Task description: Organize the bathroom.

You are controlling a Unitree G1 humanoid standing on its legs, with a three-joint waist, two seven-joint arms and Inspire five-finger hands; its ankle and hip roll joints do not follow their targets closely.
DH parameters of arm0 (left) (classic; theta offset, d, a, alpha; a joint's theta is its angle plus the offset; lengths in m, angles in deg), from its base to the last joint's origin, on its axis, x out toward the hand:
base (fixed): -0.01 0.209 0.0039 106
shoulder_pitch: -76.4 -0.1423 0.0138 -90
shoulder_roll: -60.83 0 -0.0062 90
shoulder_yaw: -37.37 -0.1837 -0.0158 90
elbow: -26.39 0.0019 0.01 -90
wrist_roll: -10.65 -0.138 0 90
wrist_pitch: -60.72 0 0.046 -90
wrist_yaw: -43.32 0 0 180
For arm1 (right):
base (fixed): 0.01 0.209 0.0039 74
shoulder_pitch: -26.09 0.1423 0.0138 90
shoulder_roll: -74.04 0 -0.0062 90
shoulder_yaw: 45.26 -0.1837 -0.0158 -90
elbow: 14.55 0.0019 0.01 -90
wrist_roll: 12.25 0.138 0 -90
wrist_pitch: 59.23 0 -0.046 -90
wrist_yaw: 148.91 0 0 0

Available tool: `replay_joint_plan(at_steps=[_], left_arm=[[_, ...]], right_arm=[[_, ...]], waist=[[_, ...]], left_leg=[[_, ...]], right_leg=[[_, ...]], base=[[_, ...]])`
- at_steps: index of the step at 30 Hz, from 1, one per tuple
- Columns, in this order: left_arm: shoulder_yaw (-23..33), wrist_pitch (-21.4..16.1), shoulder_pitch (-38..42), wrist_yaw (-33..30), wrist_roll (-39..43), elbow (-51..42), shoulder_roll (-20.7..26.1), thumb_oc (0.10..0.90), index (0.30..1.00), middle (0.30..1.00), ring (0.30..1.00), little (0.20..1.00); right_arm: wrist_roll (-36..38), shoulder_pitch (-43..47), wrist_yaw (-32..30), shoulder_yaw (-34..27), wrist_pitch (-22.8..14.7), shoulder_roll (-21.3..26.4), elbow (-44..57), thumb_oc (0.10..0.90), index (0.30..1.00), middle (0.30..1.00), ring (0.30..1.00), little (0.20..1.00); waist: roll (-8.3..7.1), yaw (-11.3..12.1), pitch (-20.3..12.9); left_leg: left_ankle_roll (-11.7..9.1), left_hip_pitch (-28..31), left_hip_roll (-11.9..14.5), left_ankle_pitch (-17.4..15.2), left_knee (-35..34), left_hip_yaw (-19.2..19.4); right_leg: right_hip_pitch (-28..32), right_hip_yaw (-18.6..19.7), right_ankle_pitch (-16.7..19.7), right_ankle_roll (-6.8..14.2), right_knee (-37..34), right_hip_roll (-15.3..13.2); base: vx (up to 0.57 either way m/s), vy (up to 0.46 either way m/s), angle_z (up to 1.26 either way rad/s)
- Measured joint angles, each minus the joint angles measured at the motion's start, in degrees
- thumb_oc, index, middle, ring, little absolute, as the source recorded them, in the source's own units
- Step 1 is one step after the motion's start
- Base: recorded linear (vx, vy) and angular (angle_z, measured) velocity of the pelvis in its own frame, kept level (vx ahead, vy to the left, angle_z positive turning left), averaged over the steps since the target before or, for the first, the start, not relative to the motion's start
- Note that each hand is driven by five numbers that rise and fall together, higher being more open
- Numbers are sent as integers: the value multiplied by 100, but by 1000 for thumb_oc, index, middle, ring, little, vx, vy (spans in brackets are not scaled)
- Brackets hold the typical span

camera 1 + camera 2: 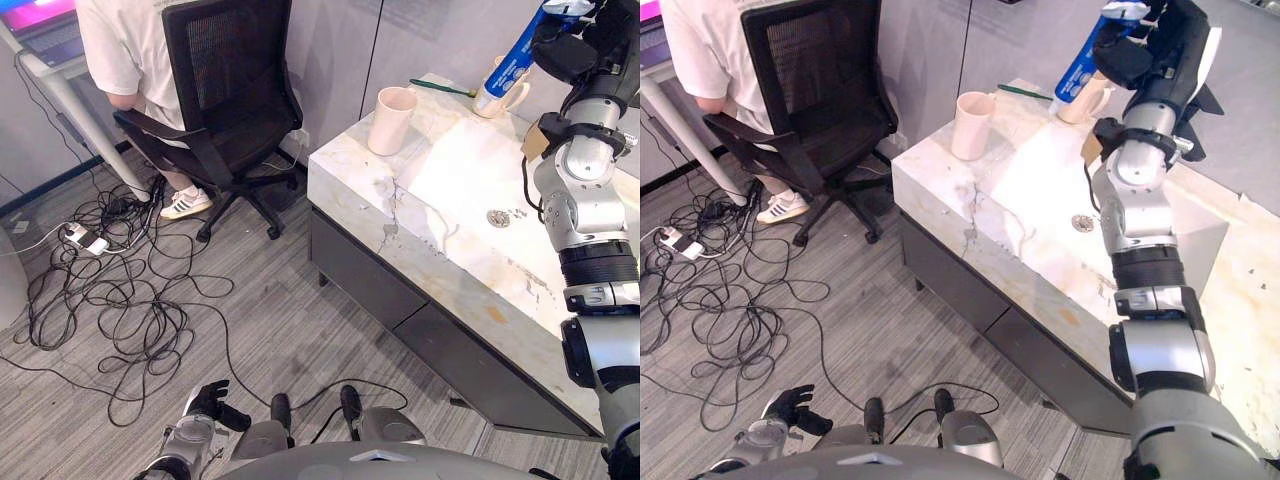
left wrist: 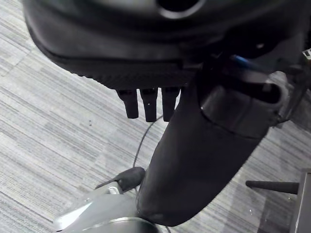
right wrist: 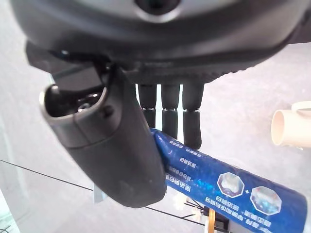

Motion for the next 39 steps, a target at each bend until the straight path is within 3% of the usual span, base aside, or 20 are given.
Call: replay_joint_plan(at_steps=[39], left_arm=[[2, -84, -39, 113, -2, 42, -20, 800, 900, 900, 900, 900]], right_arm=[[-437, -194, 394, 277, 0, -41, 2, 400, 300, 300, 300, 300]], waist=[[49, 8, -135]], left_leg=[[-17, 108, 14, 69, -183, 0]], right_leg=[[104, -17, 34, -9, -183, 6]], base=[[0, 0, 0]])
